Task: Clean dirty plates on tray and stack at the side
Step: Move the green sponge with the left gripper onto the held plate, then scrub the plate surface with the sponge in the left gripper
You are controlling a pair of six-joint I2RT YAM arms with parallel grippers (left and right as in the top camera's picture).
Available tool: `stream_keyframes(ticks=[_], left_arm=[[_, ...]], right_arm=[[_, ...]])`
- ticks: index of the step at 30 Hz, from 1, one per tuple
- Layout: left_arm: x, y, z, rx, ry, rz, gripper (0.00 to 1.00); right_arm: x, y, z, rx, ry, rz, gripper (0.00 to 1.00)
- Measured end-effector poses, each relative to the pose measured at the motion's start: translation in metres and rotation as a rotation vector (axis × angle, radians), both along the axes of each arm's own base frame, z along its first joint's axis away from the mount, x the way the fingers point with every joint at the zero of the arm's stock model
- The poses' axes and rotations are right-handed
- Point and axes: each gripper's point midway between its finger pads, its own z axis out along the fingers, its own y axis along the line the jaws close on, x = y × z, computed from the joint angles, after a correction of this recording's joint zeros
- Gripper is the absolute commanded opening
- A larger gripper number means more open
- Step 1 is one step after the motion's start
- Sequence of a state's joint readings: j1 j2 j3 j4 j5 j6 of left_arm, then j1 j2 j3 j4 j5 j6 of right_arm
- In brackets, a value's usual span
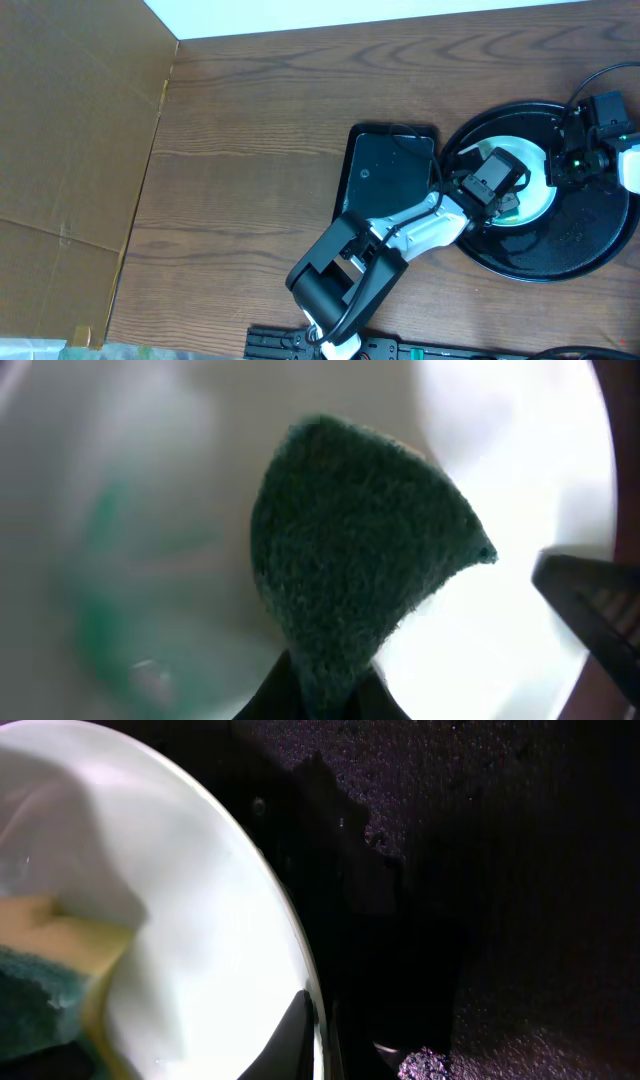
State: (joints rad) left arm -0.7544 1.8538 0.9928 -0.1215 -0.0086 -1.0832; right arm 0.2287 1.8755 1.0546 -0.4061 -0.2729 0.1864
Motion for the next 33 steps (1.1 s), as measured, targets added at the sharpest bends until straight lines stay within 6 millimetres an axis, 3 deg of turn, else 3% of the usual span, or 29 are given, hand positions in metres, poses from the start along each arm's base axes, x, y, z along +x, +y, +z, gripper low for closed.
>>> stream_keyframes(ticks=[11, 23, 28, 33], left_arm=[[0.000, 0.028, -0.001, 0.091, 0.027, 0.093, 0.07], [0.025, 0.057, 0.001, 0.067, 0.029, 0.187, 0.07], [0.040, 0.050, 0.003, -0.008, -0.018, 0.143, 0.07], [0.057, 0.018, 0.014, -0.170, -0.091, 0.009, 0.07]], right_arm=[[0.000, 0.000, 0.000, 0.000, 0.000, 0.000, 0.04], [-0.002, 0.007, 0.000, 0.008, 0.002, 0.017, 0.04], [-0.003, 0.008, 0.000, 0.016, 0.005, 0.019, 0.04], [-0.003, 0.008, 0.000, 0.016, 0.006, 0.018, 0.04]])
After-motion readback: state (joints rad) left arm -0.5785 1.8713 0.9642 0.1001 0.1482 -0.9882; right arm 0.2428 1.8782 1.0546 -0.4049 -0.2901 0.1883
